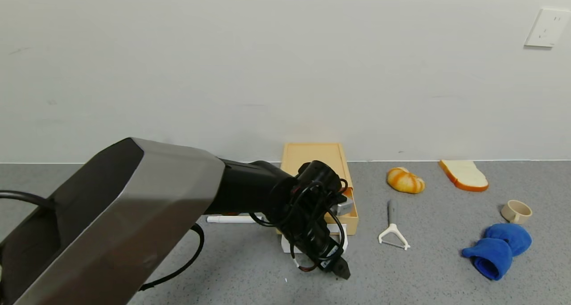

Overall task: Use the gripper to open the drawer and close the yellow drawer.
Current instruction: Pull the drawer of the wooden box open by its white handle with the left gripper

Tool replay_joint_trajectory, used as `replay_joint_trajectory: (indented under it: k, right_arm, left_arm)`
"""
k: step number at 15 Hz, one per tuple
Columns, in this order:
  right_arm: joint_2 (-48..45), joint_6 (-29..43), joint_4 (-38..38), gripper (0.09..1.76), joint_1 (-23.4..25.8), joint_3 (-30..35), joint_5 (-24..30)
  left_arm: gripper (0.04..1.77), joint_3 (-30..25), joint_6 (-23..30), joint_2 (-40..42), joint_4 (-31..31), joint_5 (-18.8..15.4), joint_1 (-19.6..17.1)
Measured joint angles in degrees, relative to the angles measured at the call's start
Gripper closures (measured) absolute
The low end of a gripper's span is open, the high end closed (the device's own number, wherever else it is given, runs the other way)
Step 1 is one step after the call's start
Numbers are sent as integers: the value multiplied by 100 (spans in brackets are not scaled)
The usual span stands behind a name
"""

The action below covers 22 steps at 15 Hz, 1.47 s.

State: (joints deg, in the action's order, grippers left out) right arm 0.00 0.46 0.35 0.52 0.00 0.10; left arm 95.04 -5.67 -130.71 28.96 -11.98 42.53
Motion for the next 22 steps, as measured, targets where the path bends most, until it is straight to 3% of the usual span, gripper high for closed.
replay_joint_trajectory:
  k: [6, 17, 22]
  right_arm:
    - [0, -2, 0, 14, 0, 0, -2]
    - [0, -2, 0, 14, 0, 0, -2]
    - [0, -2, -2, 14, 0, 0, -2]
  left_arm:
    - [9, -879, 479, 352, -850, 256, 285]
    - [9, -1491, 911, 731, -868, 397, 592]
    - [9, -1508, 941, 833, -883, 490, 634]
